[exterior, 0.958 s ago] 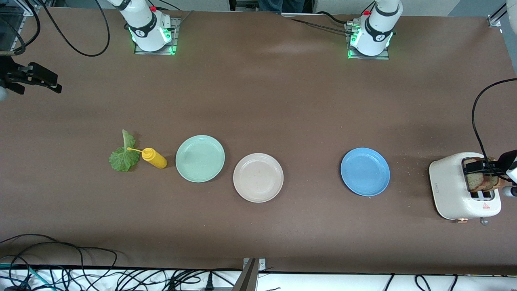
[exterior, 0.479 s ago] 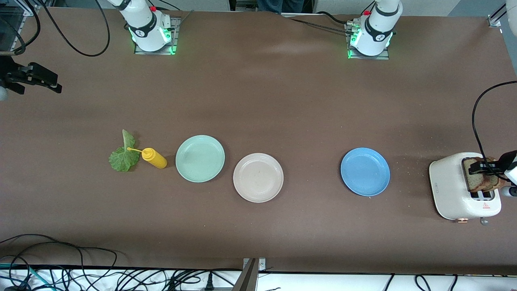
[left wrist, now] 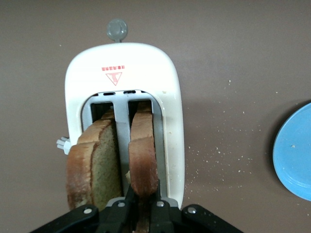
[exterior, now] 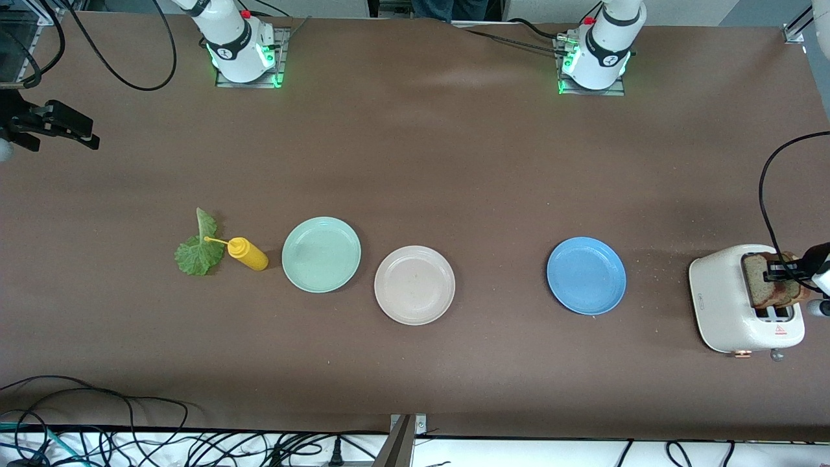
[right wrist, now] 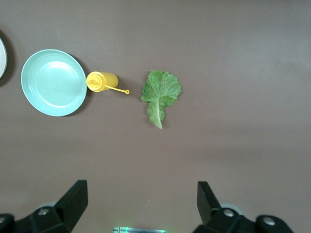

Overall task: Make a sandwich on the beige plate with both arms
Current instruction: 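Lift the bread slice out with the left gripper toward the beige plate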

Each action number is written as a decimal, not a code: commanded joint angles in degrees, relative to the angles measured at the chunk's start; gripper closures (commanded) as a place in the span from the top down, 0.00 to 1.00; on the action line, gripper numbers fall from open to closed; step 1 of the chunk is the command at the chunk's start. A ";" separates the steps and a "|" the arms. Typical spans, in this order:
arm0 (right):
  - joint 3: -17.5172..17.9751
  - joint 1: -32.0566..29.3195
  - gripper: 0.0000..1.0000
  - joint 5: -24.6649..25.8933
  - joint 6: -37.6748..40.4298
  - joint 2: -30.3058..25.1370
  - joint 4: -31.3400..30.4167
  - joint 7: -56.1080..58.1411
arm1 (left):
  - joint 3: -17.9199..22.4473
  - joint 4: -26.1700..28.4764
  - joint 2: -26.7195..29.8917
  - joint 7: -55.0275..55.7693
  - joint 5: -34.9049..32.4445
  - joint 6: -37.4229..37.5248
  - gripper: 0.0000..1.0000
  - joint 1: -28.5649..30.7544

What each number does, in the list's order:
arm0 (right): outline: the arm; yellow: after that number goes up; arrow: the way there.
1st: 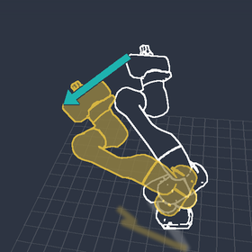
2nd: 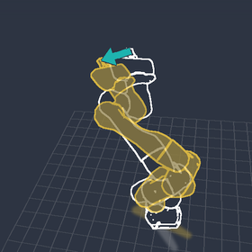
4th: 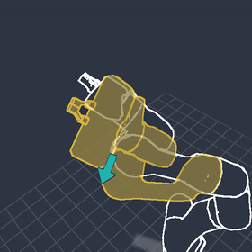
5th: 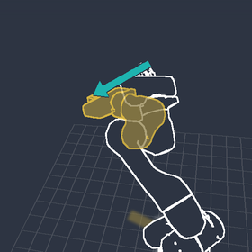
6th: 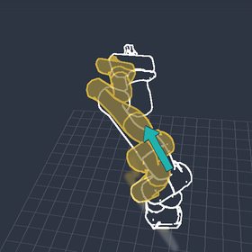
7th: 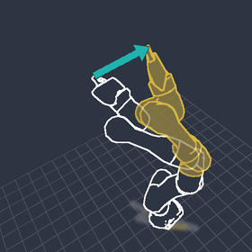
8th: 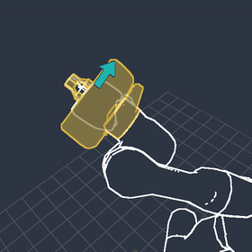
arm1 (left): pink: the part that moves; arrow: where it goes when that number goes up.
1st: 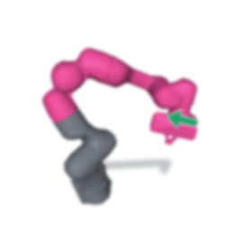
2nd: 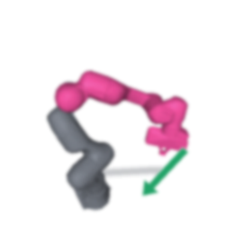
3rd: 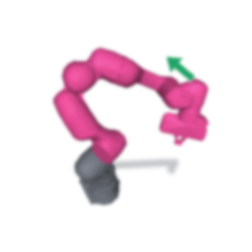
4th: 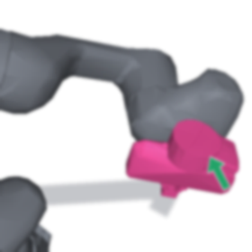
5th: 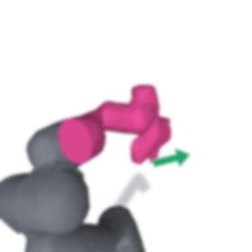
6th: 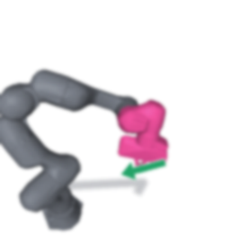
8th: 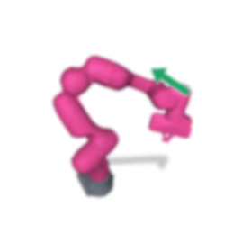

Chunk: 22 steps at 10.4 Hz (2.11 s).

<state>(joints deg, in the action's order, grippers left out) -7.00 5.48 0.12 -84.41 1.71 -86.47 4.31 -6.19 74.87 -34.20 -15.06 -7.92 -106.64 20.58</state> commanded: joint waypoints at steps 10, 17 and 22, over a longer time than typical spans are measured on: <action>0.06 -0.03 1.00 -0.91 1.27 -0.13 1.04 0.17 | -1.46 -5.79 8.63 25.54 13.07 13.30 0.00 -8.69; 0.06 -0.03 1.00 -0.91 1.27 -0.13 1.04 0.17 | -1.02 -4.91 -0.23 58.28 31.90 -5.30 0.00 -29.77; -0.12 -0.03 1.00 -1.00 1.27 -0.13 1.04 0.26 | -0.93 -2.37 -8.68 60.85 38.42 -27.18 0.00 -41.91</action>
<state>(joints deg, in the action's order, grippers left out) -6.90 5.48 0.08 -84.21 1.73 -86.25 4.31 -8.24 71.34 -42.38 45.21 28.23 -129.60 -18.79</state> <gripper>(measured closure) 0.000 0.916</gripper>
